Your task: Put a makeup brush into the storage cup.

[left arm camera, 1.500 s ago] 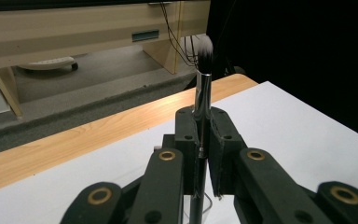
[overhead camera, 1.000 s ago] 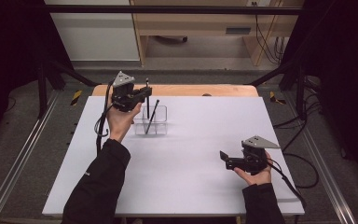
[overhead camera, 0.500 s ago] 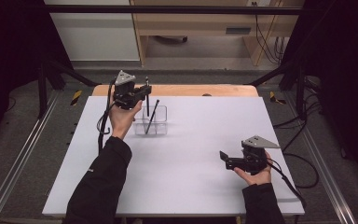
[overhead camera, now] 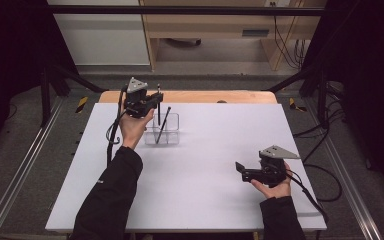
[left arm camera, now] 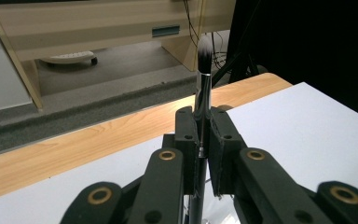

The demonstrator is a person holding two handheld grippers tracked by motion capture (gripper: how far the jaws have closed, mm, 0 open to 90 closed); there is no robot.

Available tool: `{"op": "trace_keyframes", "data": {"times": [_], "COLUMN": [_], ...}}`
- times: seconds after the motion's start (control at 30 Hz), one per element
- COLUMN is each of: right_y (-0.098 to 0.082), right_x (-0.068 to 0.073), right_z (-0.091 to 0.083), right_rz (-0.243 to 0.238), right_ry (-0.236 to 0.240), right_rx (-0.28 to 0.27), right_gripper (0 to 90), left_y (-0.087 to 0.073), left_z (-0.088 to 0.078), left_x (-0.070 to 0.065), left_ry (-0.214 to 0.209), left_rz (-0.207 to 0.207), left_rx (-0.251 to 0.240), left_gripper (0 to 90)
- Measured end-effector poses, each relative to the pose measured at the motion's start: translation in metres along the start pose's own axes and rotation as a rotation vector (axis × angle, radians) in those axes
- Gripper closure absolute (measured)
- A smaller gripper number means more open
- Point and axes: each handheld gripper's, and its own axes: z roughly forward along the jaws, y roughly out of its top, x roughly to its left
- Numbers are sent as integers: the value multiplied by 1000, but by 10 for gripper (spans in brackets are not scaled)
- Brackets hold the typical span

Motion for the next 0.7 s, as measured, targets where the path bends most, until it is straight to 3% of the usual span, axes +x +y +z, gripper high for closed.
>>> {"op": "trace_keyframes", "data": {"times": [0.7], "right_y": [-1], "right_x": [1], "right_z": [1], "right_rz": [-1], "right_ry": [2], "right_rx": [3], "right_gripper": [54], "left_y": [-21], "left_z": [5], "left_x": [5], "left_ry": [20], "left_rz": [-1], "left_rx": [29], "left_gripper": [832]}}
